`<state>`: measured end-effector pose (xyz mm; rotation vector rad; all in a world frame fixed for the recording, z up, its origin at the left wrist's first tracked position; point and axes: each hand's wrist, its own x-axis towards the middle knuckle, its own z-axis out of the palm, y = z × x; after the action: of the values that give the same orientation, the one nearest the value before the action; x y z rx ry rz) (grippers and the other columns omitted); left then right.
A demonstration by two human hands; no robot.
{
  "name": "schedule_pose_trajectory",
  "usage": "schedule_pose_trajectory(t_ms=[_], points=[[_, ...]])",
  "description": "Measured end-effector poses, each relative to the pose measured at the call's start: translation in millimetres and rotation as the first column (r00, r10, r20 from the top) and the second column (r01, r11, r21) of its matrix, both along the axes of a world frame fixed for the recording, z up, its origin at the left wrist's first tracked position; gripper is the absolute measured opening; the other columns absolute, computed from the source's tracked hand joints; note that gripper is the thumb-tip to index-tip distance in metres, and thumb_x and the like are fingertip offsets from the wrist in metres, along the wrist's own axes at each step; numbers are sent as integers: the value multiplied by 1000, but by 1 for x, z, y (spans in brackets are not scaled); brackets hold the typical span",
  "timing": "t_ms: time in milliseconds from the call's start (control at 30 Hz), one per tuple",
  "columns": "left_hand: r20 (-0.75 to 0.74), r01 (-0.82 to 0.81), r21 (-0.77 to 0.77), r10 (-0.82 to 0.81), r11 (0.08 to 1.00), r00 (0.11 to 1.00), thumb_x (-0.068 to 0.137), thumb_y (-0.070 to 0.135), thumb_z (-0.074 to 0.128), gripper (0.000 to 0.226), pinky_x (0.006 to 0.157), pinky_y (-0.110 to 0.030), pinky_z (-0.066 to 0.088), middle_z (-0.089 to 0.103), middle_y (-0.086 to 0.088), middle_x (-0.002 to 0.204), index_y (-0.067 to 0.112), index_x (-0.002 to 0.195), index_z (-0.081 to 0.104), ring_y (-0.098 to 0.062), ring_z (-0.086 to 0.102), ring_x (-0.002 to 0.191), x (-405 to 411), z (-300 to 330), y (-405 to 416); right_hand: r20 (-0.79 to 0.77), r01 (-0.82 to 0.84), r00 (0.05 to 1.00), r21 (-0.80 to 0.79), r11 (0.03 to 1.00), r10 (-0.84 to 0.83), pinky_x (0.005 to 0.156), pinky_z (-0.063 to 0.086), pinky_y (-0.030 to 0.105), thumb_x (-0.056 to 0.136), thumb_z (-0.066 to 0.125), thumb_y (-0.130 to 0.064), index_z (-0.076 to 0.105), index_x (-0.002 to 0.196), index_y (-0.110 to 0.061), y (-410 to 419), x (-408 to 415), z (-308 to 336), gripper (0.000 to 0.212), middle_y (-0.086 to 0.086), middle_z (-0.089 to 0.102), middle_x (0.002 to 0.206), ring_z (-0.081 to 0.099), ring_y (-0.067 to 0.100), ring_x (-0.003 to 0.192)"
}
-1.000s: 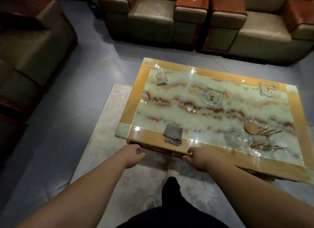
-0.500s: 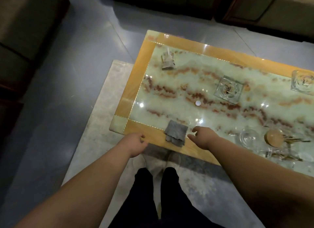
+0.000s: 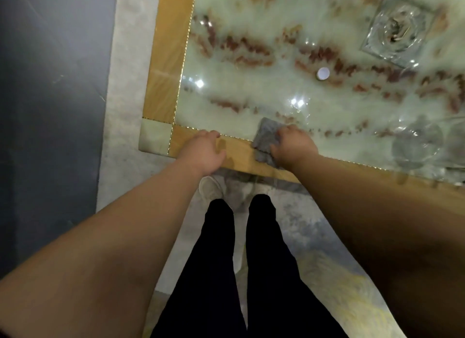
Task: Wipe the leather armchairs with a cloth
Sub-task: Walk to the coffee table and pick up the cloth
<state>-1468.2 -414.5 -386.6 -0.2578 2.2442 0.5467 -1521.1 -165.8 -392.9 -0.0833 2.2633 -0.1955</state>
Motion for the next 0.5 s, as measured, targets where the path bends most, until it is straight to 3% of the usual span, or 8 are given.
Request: schedule_pose_trajectory(t_ms=[100,200,400,500], points=[[-26,45,14,-45,999,999,99,42,59,48,104,-44,50,54,-8,141,20,142,55,-33,58,124,-1,-24,7,39,-78,996,8,997,77,114,42,48,90,64,-60,42,151,-18,-1,6,-26,78,16,37,153,40,38,139],[-31,92,24,-92,995,995,99,40,59,36,99,-44,53,57,-6,131,22,130,59,-30,60,114,2,-46,14,-86,-132,987,47,990,136,112,40,50,85,68,-65,39,147,-20,2,27,-47,82,16,34,148,37,38,135],[-67,114,42,-111,993,992,97,32,60,19,88,-41,55,62,-3,117,22,112,64,-27,60,104,10,-72,15,-238,-177,955,31,984,179,100,44,47,91,68,-28,54,127,-17,12,35,-79,40,17,44,133,42,40,123],[-18,105,47,-104,993,994,99,33,59,19,89,-41,56,66,-2,116,21,112,64,-27,63,103,7,-72,13,-154,-175,973,-5,985,172,86,46,43,96,59,-22,56,129,-14,10,21,-74,34,18,48,131,47,40,120]])
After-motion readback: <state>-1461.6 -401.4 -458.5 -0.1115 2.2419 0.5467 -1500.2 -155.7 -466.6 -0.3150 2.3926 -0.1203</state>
